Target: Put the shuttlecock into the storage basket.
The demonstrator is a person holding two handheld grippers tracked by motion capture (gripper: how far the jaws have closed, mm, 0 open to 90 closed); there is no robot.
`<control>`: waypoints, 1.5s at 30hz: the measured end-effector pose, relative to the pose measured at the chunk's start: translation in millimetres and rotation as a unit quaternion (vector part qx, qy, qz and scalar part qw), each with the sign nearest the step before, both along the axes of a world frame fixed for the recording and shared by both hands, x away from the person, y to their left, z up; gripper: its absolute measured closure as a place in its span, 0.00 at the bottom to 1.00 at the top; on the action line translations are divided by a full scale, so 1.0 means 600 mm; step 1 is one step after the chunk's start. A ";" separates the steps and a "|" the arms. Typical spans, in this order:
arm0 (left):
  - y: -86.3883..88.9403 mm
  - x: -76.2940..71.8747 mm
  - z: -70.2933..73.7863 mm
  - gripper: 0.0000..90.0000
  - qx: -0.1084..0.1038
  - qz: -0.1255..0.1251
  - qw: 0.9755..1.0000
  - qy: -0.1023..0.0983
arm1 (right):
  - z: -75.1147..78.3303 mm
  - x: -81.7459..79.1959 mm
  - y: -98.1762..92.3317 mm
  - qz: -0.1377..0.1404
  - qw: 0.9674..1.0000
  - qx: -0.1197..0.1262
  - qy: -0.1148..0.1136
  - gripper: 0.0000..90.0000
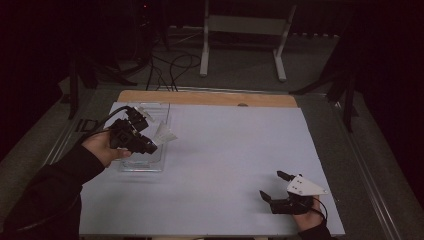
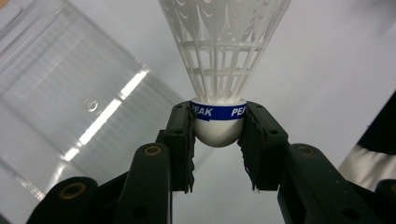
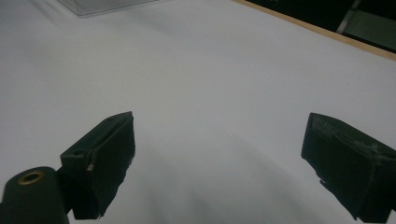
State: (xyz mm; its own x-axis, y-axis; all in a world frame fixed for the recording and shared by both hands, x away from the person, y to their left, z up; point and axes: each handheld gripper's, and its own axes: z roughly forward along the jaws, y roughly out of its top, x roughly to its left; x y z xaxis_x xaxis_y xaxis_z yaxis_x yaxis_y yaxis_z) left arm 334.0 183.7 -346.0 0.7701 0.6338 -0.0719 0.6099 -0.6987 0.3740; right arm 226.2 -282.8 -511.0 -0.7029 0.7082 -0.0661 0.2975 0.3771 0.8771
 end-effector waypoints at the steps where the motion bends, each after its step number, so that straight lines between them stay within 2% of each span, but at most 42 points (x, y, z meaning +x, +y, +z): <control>1: 0.000 0.000 0.000 0.74 0.000 0.000 1.000 0.000 | 0.000 0.000 0.000 0.000 1.000 0.000 0.000 0.11; 5: 0.024 0.001 -0.010 0.74 0.010 0.023 1.000 0.003 | 0.000 0.000 0.001 0.000 1.000 -0.001 0.001 0.11; 8: 0.035 0.000 -0.012 0.74 0.012 0.028 1.000 0.004 | 0.000 0.000 0.001 -0.001 1.000 -0.001 0.002 0.11; 9: 0.047 0.000 -0.012 0.74 0.014 0.038 0.999 0.002 | 0.000 0.000 0.001 0.000 1.000 0.000 0.003 0.11; 15: 0.082 0.000 -0.011 0.74 0.008 0.062 0.998 -0.003 | -0.001 0.000 0.002 0.000 1.000 -0.001 0.004 0.11; 22: 0.110 0.004 -0.011 0.74 0.013 0.089 0.996 -0.005 | -0.001 0.000 0.002 -0.001 1.000 -0.003 0.003 0.11; 25: 0.119 0.004 -0.014 0.74 0.018 0.102 0.995 -0.003 | -0.001 0.000 0.002 -0.001 1.000 -0.002 0.003 0.11; 27: 0.119 0.004 -0.014 0.74 0.018 0.102 0.995 -0.003 | -0.001 0.000 0.002 0.000 1.000 -0.003 0.003 0.11; 29: 0.130 0.005 -0.017 0.74 0.021 0.115 0.993 0.003 | -0.001 -0.001 0.003 0.000 1.000 -0.003 0.003 0.11; 31: 0.135 0.005 -0.019 0.74 0.023 0.118 0.993 0.004 | -0.001 -0.001 0.003 -0.001 1.000 -0.003 0.004 0.11; 41: 0.151 0.010 -0.032 0.74 0.025 0.145 0.989 0.010 | 0.000 0.000 0.001 -0.002 1.000 -0.002 0.003 0.11; 45: 0.155 0.015 -0.042 0.74 0.020 0.142 0.990 0.009 | 0.000 -0.001 0.001 -0.002 1.000 -0.003 0.002 0.11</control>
State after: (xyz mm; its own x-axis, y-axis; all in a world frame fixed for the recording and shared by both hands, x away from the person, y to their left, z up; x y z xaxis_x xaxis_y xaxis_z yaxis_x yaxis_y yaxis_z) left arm 343.0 276.9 -371.3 0.5594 0.8271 -0.0547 0.7900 -0.5119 0.3374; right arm 225.8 -281.9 -511.1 -0.7007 0.7103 -0.0665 0.3028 0.3806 0.8737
